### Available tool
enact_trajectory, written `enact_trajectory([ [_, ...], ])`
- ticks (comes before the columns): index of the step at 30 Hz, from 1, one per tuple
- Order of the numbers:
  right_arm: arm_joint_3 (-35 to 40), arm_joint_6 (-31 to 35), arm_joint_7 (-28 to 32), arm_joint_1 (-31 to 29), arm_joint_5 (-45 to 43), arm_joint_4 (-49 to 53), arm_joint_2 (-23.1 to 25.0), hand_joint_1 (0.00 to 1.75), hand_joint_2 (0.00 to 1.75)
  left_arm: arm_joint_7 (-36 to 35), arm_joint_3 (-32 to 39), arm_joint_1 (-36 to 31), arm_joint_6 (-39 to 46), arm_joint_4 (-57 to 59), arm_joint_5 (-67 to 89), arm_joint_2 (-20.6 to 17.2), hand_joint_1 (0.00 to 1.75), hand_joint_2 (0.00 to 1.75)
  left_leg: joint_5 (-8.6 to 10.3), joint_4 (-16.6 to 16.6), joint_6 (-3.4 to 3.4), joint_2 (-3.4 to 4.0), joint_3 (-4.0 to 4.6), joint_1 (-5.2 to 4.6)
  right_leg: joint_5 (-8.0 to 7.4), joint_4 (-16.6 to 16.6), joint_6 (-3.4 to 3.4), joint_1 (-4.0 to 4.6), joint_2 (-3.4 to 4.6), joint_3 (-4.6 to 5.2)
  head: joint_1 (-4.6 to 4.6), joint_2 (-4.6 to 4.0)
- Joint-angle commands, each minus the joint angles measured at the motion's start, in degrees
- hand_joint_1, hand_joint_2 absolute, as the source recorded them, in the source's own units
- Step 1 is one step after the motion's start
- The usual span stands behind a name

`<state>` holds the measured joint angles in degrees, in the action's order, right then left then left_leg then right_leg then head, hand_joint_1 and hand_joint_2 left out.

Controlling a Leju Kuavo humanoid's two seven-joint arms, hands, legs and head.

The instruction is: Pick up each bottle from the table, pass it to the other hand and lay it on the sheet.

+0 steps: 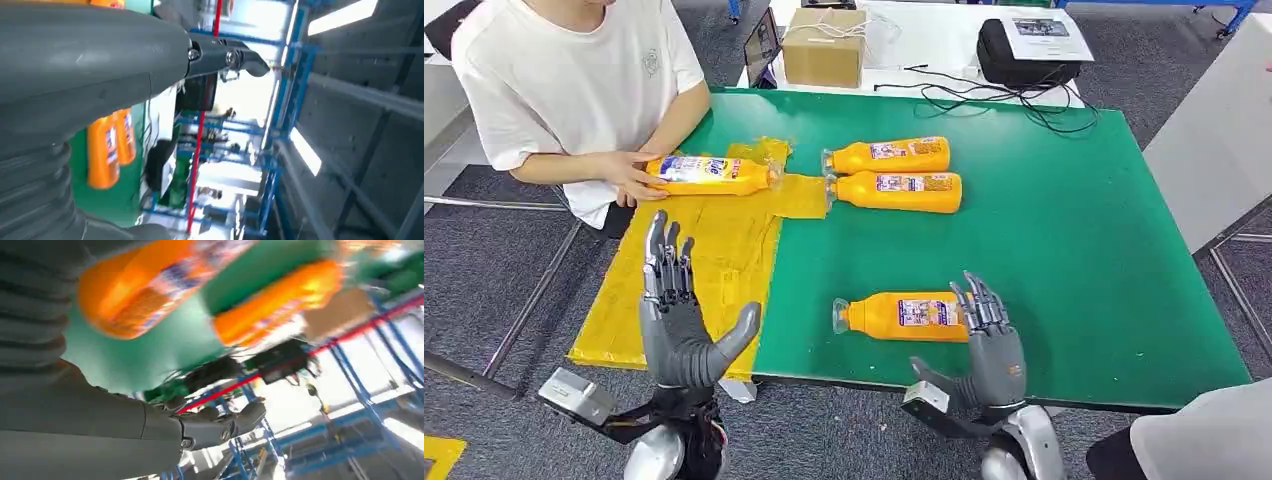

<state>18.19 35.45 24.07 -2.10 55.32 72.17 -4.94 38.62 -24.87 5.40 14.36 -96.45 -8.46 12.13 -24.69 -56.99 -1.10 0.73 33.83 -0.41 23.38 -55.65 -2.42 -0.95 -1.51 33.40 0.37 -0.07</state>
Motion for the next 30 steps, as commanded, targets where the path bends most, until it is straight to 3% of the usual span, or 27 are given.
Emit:
enact_trajectory([
  [1, -1.1, -0.9, -3.0, -4.4, 3.9, -8.8, -3.4, 0.0, 1.75, -0.6, -2.9, 0.9, -1.2, -0.6, -0.6, -3.5, 0.0, 1.75, -0.09, 0.0, 0.1, 0.08, -0.24, 0.07, 0.04, 0.1, 0.11, 0.05, 0.24, -0.22, -0.02, 0.0],
  [10, 0.9, -7.1, -6.0, -16.4, 6.2, -21.6, -4.1, 0.0, 1.75, -0.9, -4.3, -1.4, 0.6, 1.9, 1.6, -3.4, 0.0, 1.75, -0.01, 0.0, 0.05, 0.17, -0.13, 0.03, -0.06, 0.1, 0.05, 0.03, 0.27, -0.07, -0.02, 0.0],
  [19, 5.6, -9.7, -7.2, -30.7, 7.6, -43.2, 2.2, 0.0, 1.75, -4.7, -7.1, -7.0, -2.1, 7.9, -1.1, -2.5, 0.0, 1.75, 0.0, 0.0, 0.06, 0.33, -0.24, 0.08, -0.13, 0.0, 0.07, 0.07, 0.5, -0.16, -0.02, 0.0],
  [27, 7.0, -12.3, -8.9, -32.2, 7.8, -48.6, 3.2, 0.0, 1.75, -6.5, -7.6, -8.3, -2.0, 10.0, -1.7, -2.3, 0.0, 1.75, 0.03, 0.0, 0.0, 0.08, -0.24, 0.05, -0.05, 0.0, 0.01, 0.05, 0.21, -0.2, -0.04, 0.0],
  [30, 7.4, -17.6, -10.7, -32.8, 7.1, -50.5, 3.5, 0.0, 1.75, -9.2, -8.2, -8.4, -3.2, 10.7, -2.6, -2.6, 0.0, 1.75, 0.01, 0.0, 0.01, 0.06, -0.25, 0.06, -0.04, 0.0, 0.02, 0.06, 0.22, -0.22, -0.02, 0.0],
])
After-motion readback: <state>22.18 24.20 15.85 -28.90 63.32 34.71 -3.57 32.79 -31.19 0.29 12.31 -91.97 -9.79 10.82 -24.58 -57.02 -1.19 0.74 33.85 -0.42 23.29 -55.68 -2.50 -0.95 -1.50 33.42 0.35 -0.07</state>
